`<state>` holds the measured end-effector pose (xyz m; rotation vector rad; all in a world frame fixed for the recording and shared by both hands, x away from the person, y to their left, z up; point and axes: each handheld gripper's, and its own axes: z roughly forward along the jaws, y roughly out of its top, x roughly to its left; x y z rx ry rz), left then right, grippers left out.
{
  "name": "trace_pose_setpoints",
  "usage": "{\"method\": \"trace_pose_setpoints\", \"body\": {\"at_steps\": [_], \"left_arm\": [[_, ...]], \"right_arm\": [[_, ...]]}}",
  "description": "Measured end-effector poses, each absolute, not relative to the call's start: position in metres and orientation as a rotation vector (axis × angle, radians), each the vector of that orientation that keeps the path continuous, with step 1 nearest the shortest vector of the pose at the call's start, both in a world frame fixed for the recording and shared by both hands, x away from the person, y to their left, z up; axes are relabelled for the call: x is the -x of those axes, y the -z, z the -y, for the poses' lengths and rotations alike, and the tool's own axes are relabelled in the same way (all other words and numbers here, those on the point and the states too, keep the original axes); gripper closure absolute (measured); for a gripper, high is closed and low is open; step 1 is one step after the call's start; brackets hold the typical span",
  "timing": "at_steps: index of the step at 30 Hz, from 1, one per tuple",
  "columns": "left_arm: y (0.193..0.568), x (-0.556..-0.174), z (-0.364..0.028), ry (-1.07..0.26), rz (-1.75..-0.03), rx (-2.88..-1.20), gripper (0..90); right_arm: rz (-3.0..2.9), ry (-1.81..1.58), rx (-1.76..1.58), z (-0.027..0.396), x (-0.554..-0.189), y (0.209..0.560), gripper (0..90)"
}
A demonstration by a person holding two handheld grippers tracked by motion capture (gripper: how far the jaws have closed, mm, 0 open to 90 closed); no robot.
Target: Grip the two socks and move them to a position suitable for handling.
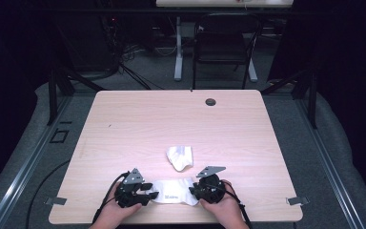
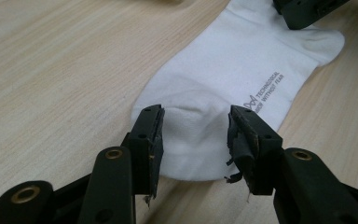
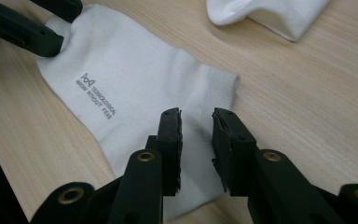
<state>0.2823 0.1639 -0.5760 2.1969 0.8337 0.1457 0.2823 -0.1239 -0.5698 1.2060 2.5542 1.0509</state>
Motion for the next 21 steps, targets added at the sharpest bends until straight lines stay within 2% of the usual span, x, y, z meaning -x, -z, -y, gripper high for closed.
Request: {"method": "trace_pose_setpoints", "body": {"at_steps": [7,15,21], "left_arm": [[0.569,-0.289,-0.171,-0.145,-0.849,-2.143,54.7],[0.568,-0.301,-0.189,-0.242,-0.911,-2.114,54.6],[0.565,-0.302,-0.195,-0.259,-0.926,-2.09,54.3]], "right_arm": [[-2.475,-1.119,-1.151,0.12,-0.281,0.566,68.2],[-2.398,-1.162,-1.133,0.118,-0.286,0.563,64.0],[-2.372,-1.153,-1.154,0.111,-0.3,0.556,63.8]]}}
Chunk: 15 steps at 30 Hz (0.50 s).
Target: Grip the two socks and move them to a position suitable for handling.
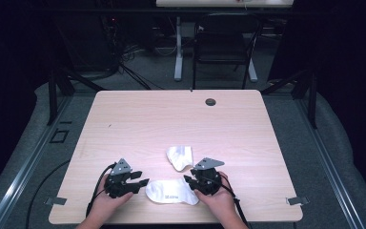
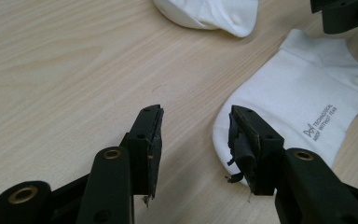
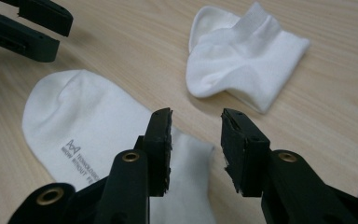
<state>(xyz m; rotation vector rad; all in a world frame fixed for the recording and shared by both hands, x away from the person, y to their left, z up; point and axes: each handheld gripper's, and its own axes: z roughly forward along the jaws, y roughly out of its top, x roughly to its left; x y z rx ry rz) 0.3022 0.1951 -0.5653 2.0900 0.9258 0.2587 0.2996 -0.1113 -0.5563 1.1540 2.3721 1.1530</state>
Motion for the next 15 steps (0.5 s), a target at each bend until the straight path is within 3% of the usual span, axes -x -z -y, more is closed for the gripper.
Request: {"method": "trace_pose_setpoints", "body": {"at_steps": [15], "left_arm": [[0.564,-0.307,-0.204,-0.252,-0.963,-2.049,52.9]], "right_arm": [[-2.402,-1.075,-1.131,0.07,-0.339,0.549,70.6]]}}
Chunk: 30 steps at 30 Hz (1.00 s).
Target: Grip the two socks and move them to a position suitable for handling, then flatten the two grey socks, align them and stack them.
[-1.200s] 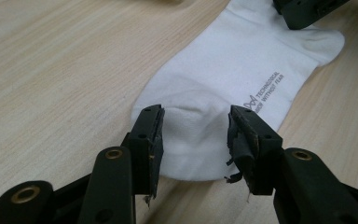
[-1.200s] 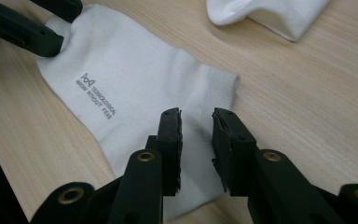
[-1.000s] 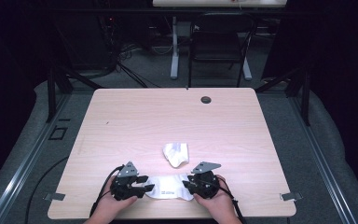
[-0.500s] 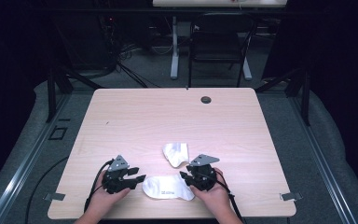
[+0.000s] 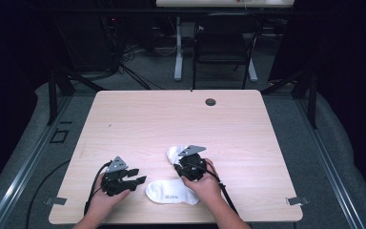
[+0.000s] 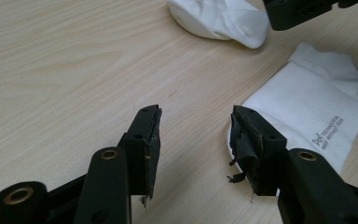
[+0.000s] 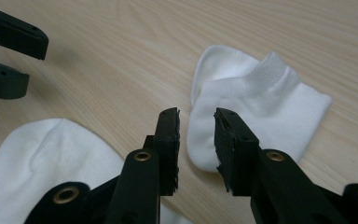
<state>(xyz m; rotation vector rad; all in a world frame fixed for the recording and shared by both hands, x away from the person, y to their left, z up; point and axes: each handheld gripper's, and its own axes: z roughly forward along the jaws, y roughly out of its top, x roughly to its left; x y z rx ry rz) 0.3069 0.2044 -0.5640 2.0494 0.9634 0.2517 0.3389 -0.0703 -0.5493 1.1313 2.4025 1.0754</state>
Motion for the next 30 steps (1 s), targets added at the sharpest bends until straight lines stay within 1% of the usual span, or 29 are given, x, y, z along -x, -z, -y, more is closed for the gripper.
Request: {"method": "trace_pose_setpoints", "body": {"at_steps": [6,13,14,15,16,17,18,30], "left_arm": [[0.565,-0.307,-0.202,-0.25,-0.952,-2.063,52.8],[0.566,-0.307,-0.203,-0.246,-0.958,-2.061,52.8],[0.566,-0.308,-0.203,-0.246,-0.954,-2.061,52.8],[0.566,-0.308,-0.202,-0.245,-0.955,-2.06,52.8],[0.566,-0.307,-0.202,-0.243,-0.957,-2.061,52.8],[0.566,-0.307,-0.202,-0.243,-0.957,-2.061,52.8],[0.565,-0.307,-0.202,-0.244,-0.954,-2.063,52.8],[0.567,-0.308,-0.201,-0.252,-0.955,-2.071,52.8]], "right_arm": [[-2.414,-1.007,-1.123,0.054,-0.35,0.559,69.2],[-2.409,-0.95,-1.139,0.046,-0.355,0.569,69.2],[-2.417,-0.905,-1.134,0.045,-0.356,0.57,71.5],[-2.411,-0.88,-1.129,0.045,-0.357,0.572,76.4],[-2.402,-0.883,-1.149,0.045,-0.357,0.571,85.1],[-2.402,-0.883,-1.149,0.045,-0.357,0.571,85.1],[-2.397,-0.908,-1.169,0.047,-0.357,0.568,89.2],[-2.365,-0.996,-1.176,0.052,-0.35,0.554,89.7]]}}
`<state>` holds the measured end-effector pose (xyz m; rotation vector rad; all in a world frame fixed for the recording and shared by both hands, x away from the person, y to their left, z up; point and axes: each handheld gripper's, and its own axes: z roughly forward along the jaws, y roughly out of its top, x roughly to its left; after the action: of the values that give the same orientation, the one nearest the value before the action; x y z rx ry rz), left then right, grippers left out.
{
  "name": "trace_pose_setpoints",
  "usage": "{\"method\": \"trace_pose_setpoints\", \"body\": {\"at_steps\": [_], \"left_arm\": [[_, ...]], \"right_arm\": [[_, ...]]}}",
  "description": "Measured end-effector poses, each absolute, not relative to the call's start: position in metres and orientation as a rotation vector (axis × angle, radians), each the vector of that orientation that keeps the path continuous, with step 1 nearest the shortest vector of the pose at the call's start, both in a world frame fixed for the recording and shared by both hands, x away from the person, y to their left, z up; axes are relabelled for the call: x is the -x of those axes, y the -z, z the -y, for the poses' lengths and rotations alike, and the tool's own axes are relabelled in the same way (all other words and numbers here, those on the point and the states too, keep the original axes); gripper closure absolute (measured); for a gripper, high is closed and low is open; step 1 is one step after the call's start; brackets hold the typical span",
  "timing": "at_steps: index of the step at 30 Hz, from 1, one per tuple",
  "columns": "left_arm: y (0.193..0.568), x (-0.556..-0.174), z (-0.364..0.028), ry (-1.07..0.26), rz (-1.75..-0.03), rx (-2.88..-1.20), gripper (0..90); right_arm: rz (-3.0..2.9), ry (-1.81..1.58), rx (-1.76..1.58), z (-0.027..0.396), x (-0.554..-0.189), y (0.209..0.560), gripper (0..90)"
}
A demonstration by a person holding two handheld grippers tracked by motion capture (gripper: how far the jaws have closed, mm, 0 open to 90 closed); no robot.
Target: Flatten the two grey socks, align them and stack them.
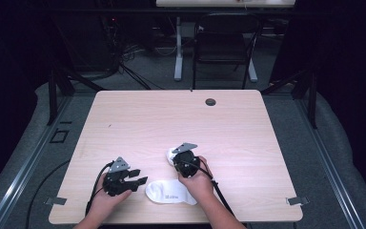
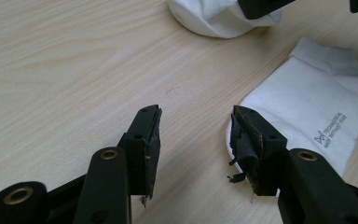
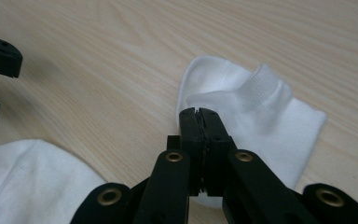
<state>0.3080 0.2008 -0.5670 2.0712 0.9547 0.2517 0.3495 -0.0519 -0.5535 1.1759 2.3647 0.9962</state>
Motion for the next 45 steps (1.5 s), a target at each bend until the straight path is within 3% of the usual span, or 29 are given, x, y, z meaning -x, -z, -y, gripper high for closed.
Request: {"method": "trace_pose_setpoints", "body": {"at_steps": [15,18,19,21,27,36,45], "left_arm": [[0.566,-0.311,-0.199,-0.248,-0.957,-2.071,53.6],[0.56,-0.316,-0.194,-0.224,-0.952,-2.06,65.0],[0.555,-0.318,-0.19,-0.229,-0.944,-2.055,65.0],[0.551,-0.322,-0.184,-0.253,-0.921,-2.071,74.9],[0.549,-0.339,-0.156,-0.283,-0.9,-2.098,87.5],[0.553,-0.369,-0.115,-0.32,-0.889,-2.14,89.9],[0.563,-0.381,-0.099,-0.322,-0.916,-2.175,89.8]], "right_arm": [[-2.21,-1.12,-1.172,0.094,-0.333,0.526,89.7],[-2.193,-1.125,-1.216,0.108,-0.333,0.532,89.7],[-2.2,-1.114,-1.224,0.112,-0.333,0.534,89.7],[-2.17,-1.13,-1.286,0.128,-0.333,0.543,89.7],[-2.14,-1.154,-1.357,0.144,-0.333,0.552,89.6],[-2.148,-1.141,-1.434,0.157,-0.336,0.563,89.3],[-2.144,-1.137,-1.43,0.156,-0.334,0.565,89.2]]}}
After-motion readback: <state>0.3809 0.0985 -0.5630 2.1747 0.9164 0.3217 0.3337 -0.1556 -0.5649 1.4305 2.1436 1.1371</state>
